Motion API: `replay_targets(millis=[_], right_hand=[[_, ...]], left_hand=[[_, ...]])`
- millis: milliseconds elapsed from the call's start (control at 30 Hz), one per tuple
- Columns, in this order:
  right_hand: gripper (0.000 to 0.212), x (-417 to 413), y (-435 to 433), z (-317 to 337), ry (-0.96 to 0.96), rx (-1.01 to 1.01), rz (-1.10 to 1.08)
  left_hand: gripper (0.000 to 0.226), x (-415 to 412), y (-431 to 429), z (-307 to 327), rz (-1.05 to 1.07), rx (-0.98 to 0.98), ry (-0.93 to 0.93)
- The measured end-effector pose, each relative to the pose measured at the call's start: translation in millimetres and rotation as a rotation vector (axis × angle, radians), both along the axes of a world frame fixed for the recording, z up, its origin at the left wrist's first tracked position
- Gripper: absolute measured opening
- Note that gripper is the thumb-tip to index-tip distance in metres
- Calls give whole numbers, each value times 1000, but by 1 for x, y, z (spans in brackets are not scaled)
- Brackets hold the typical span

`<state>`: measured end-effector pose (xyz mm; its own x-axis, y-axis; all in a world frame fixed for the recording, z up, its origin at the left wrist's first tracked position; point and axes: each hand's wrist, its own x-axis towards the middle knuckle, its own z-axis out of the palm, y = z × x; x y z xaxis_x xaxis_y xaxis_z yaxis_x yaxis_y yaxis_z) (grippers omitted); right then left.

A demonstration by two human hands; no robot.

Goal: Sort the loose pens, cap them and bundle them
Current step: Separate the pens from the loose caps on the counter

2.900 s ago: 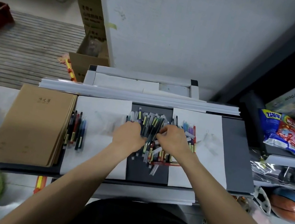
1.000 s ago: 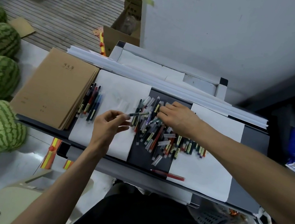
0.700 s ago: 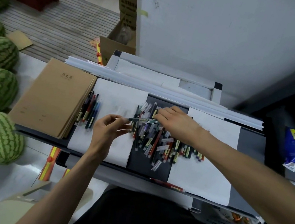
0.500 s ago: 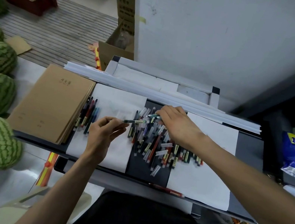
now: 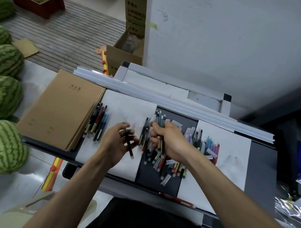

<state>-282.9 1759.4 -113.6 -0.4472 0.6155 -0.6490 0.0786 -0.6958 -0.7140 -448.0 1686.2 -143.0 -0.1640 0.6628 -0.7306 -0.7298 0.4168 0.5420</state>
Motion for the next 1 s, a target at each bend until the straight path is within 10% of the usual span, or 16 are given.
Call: replay_targets(millis=[300,1000], right_hand=[[17,-47,-22,-4,-486,369,409],[25,-13,-51,-6,-613,560,251]], left_hand=[[44,3,-13,-9,-129,-17,-206],[36,12,-19,-13,-426,-7,-21]])
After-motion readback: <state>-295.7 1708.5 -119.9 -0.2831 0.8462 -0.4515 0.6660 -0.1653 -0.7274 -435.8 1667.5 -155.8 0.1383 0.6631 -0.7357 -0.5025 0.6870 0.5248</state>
